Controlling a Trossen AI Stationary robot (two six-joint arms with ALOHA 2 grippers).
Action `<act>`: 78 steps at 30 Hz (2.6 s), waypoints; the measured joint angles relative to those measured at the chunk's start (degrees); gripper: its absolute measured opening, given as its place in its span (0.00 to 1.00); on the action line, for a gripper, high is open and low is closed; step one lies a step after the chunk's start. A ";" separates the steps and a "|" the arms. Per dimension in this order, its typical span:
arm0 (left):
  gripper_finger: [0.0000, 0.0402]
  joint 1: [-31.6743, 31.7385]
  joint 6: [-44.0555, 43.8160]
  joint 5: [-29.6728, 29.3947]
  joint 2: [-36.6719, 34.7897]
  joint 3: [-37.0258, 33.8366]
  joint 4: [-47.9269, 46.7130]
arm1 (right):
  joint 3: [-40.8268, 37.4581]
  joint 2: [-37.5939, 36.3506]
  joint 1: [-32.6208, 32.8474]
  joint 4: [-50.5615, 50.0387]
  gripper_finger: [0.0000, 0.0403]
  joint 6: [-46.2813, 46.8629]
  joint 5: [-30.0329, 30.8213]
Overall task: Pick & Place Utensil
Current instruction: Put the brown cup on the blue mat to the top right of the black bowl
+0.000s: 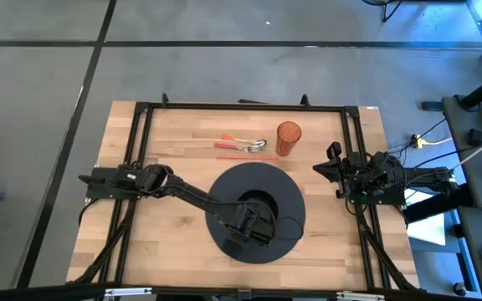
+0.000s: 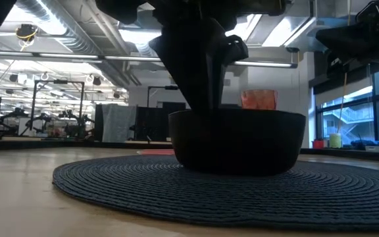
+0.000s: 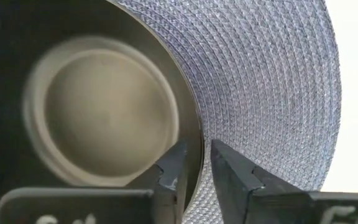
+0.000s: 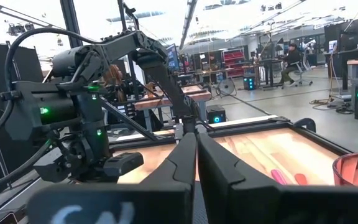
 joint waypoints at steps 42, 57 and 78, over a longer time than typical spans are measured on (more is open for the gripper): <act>0.01 -1.48 -19.60 -46.86 -76.67 -60.28 24.86 | 0.00 0.00 -0.01 -1.70 0.04 -5.99 -1.54; 0.00 15.35 5.33 -12.95 -99.76 -102.89 89.49 | 0.00 0.00 0.00 -1.66 0.04 -9.09 -4.98; 0.00 19.42 6.73 -2.64 -122.62 -112.99 84.36 | 0.00 0.00 0.01 -1.28 0.04 -8.51 -4.98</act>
